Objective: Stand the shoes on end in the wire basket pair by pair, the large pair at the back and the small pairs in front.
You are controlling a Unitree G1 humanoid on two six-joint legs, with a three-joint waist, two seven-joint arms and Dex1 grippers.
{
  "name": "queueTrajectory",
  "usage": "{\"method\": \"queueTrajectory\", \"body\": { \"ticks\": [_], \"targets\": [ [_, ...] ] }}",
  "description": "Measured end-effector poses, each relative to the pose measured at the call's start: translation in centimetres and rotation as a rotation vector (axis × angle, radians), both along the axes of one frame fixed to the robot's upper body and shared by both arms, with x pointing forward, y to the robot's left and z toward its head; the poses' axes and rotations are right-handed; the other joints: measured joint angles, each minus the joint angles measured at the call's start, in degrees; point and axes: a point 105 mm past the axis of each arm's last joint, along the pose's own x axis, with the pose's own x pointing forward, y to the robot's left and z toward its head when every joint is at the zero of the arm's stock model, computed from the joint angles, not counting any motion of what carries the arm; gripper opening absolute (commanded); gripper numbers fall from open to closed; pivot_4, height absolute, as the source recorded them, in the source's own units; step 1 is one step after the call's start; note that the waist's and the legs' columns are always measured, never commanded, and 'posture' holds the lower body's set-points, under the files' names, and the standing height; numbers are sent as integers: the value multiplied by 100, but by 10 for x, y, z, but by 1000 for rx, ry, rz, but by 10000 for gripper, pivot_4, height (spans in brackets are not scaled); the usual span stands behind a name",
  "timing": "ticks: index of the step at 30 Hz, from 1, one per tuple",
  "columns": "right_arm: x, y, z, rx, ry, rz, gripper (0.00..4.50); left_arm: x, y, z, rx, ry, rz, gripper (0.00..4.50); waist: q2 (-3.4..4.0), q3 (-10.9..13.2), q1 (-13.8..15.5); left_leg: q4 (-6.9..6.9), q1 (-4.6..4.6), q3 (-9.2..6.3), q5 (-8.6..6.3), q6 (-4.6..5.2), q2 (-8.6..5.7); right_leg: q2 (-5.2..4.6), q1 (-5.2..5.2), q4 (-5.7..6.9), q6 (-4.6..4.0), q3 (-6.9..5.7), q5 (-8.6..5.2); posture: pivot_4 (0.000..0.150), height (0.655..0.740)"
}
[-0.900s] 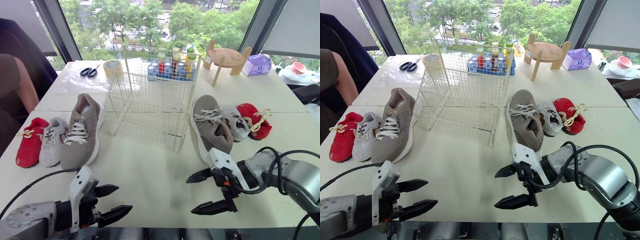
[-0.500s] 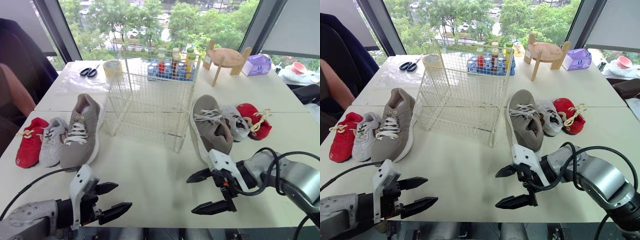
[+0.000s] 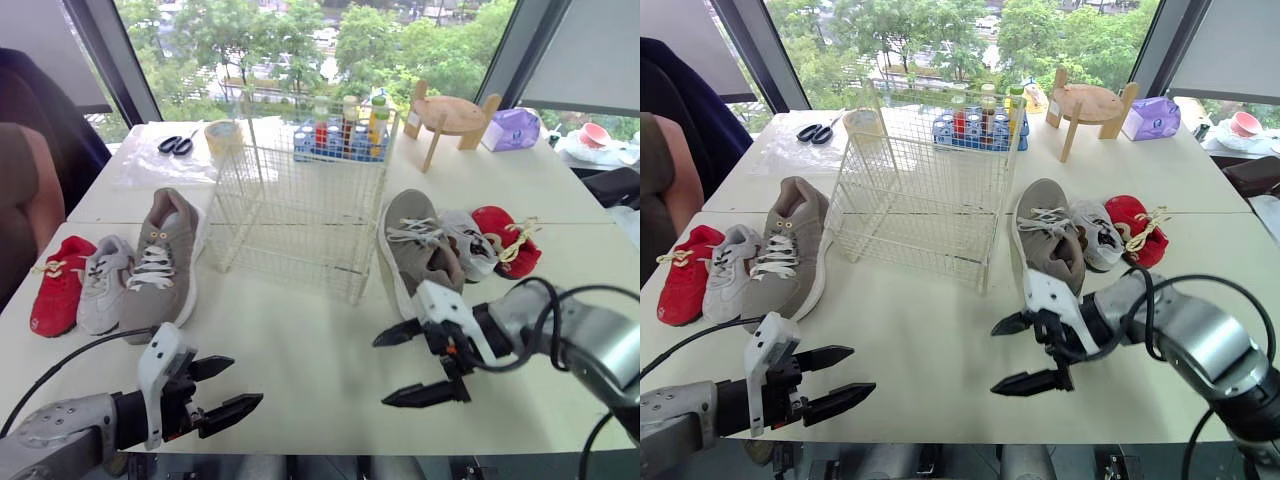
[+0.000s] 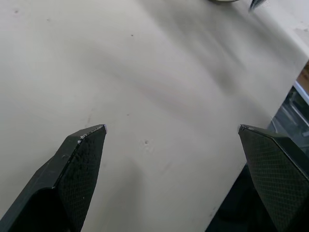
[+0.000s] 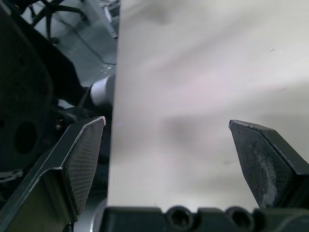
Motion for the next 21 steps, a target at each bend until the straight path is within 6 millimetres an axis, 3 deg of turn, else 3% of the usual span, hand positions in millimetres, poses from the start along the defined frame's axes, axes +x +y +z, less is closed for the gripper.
{"method": "queueTrajectory", "body": {
  "ticks": [2,4,6,8,11,13,17,21],
  "targets": [
    [18,7,41,30,-115,1,44589,5,7,9,12,-14,-10,44810,4,8,-16,4,0,0,1,-1,3,5,-7,10,-4,1,2,1500,7400],
    [29,15,92,95,-257,14,44589,17,13,34,21,-95,-14,44810,0,6,3,1,1,-7,1,-2,12,13,-6,8,-5,-3,3,1500,7400],
    [29,27,118,135,-337,63,44589,22,12,58,-1,-156,-45,44810,-16,-2,14,-9,1,-12,1,-3,15,17,-5,3,-6,-7,3,1500,7400],
    [35,42,115,113,-354,110,44589,23,3,82,-32,-208,-107,44810,-28,-10,-3,-11,1,-8,1,-3,13,10,-6,1,-6,-5,3,1500,7400],
    [61,60,84,-7,-331,95,44589,22,-10,104,-73,-258,-159,44810,-25,-8,-71,-11,0,8,2,-5,-3,-10,-11,6,-5,7,5,1500,7400],
    [77,66,69,-73,-322,55,44589,20,-15,105,-83,-259,-162,44810,-25,-8,-134,-12,-2,9,2,-5,-6,-13,-12,6,-4,8,6,1500,7400],
    [93,84,63,-126,-337,46,44589,12,-30,94,-80,-227,-178,44810,-25,-8,-159,-29,-4,5,6,-14,-6,-11,-27,15,-3,10,7,1500,7400],
    [102,86,45,-235,-346,53,32304,13,-37,87,-109,-227,-157,45000,-25,-8,-128,-28,-2,-2,11,-23,-6,-8,-23,20,-8,6,9,1500,7400]
  ]
}}
